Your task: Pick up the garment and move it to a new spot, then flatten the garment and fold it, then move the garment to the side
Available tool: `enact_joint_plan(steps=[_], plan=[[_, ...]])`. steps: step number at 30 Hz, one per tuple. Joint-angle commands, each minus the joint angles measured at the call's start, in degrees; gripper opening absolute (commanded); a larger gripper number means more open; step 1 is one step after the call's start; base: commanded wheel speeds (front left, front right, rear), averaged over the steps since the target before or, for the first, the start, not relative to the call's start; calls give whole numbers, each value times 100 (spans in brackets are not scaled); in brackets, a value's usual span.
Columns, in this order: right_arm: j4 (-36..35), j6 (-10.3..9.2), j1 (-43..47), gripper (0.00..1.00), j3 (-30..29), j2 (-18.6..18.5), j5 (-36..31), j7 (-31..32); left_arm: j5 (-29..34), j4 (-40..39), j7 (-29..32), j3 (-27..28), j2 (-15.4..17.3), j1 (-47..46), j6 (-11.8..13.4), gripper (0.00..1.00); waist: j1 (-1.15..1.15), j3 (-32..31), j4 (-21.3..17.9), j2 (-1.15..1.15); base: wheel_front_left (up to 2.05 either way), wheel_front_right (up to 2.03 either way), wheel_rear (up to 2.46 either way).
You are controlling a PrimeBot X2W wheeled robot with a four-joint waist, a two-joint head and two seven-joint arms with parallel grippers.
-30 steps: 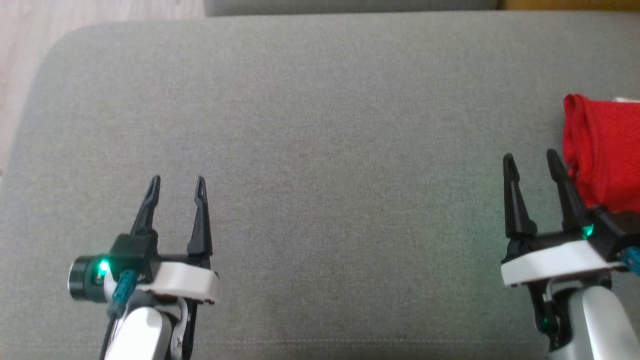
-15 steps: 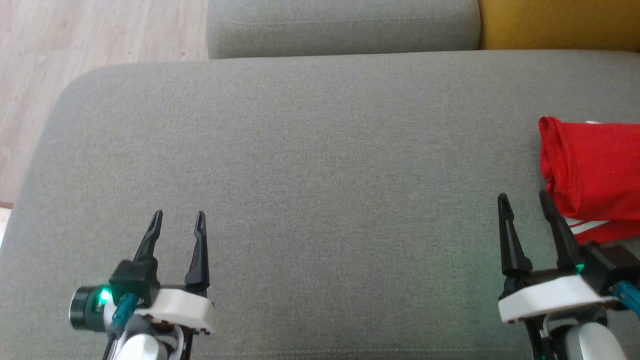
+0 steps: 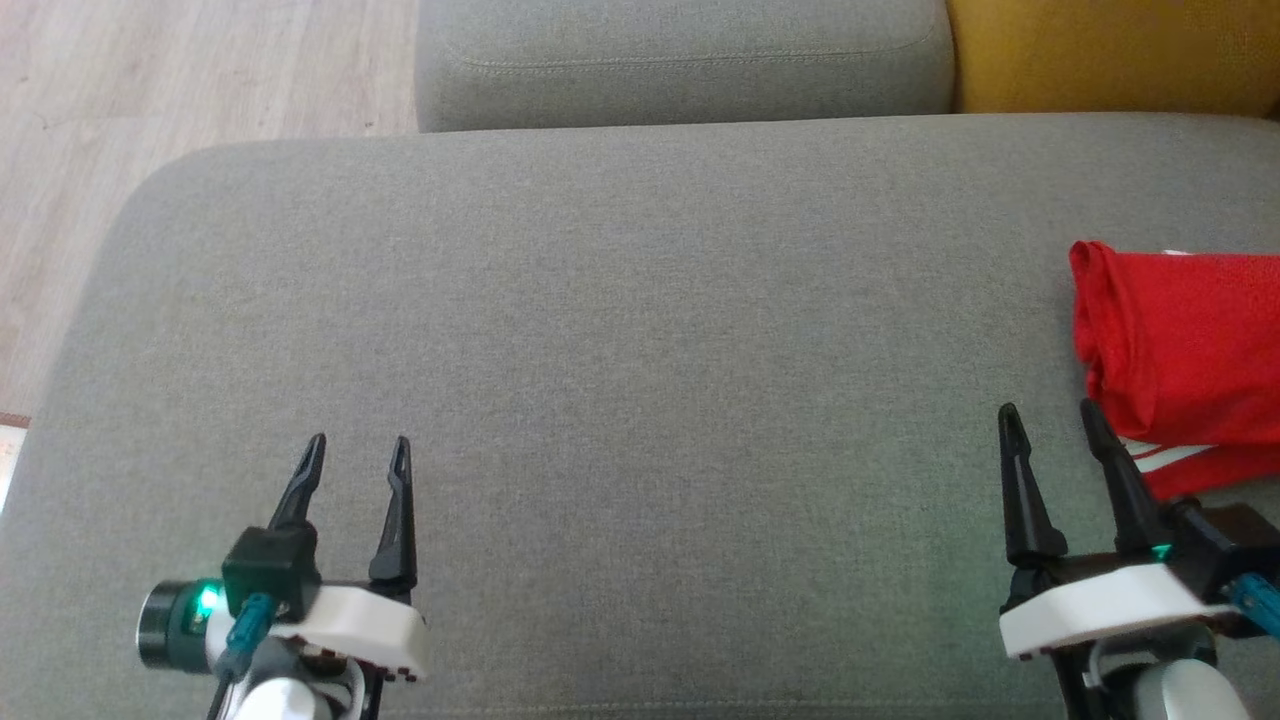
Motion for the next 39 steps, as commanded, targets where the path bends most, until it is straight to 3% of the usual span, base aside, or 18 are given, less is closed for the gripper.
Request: enact_joint_plan(steps=[1,26,27,39], plan=[[-215,37,-87,100,113,-18,31,2,11,-176,-5,165,125,-195,30,100,0,8,12,0,0,0,0],[-241,37,-87,100,11,-17,-9,172,37,-226,-12,72,215,-237,142,100,0,36,29,0,0,0,0],[16,0,0,0,-88,5,9,167,-2,-6,-1,-131,84,0,94,0,0,36,29,0,0,0,0],[321,2,-45,0,-51,-30,695,195,-673,197,114,-1,-18,22,-45,0,0,26,13,0,0,0,0]])
